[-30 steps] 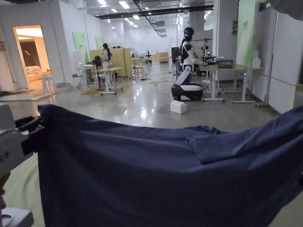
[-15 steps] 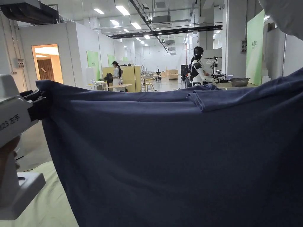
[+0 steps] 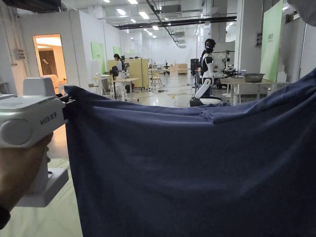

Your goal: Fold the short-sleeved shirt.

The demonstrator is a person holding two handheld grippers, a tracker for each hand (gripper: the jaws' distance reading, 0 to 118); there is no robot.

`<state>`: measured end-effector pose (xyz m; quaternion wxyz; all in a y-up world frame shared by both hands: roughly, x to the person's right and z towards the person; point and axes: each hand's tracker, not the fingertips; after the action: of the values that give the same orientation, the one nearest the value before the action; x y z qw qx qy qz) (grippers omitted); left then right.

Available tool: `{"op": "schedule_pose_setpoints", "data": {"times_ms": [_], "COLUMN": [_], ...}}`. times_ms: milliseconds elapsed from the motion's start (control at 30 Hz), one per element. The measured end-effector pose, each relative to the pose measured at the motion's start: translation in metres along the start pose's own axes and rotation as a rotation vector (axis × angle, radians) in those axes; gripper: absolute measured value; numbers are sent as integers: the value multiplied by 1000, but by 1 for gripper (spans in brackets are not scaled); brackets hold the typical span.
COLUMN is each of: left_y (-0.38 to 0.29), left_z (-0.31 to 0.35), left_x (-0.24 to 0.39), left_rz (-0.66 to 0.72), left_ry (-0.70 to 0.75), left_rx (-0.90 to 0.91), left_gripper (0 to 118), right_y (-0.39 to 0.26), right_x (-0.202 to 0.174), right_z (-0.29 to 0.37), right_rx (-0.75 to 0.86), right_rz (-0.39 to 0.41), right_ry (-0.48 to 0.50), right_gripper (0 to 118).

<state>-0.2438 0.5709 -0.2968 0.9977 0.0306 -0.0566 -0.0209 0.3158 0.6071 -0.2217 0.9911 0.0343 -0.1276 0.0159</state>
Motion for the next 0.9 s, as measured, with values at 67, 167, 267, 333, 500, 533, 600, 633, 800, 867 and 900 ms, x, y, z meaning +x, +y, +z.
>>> {"op": "schedule_pose_setpoints", "data": {"times_ms": [67,167,267,333,500,533,600,633,800,867,900], "left_y": [-5,-9,-12,-17,-39,-43,-50,-56,-68,-73,-76], "left_z": [-18,-47,-74,-92,-141,-148,-158,-162,-180,-182,-183], "left_x": [2,2,3,7,16,17,18,19,20,18,19], "left_rz": [-11,30,51,47,43,48,42,31,-20,13,15], "left_ry": [-8,-4,7,27,79,77,78,77,94,88,91], "left_rx": [-18,-45,-64,-73,-129,-128,-143,-145,-159,-157,-158], "left_gripper": [4,4,4,4,4,4,4,4,4,4,4], "right_y": [-5,-13,-18,-21,-44,-48,-59,-64,-76,-81,-86], "right_x": [-5,-11,-11,-19,-36,-39,-44,-47,-49,-55,-54], "right_z": [-13,-39,-66,-82,-142,-149,-157,-161,-183,-182,-182], "right_rx": [-13,-13,-23,-7,-75,-56,-71,-46,-98,-80,-81], "right_rz": [30,63,27,51,82,97,56,102,64,111,106], "right_ry": [-17,-52,-53,-61,-96,-99,-100,-94,-92,-89,-84], "right_gripper": [5,5,5,5,5,5,5,5,5,5,5]}}
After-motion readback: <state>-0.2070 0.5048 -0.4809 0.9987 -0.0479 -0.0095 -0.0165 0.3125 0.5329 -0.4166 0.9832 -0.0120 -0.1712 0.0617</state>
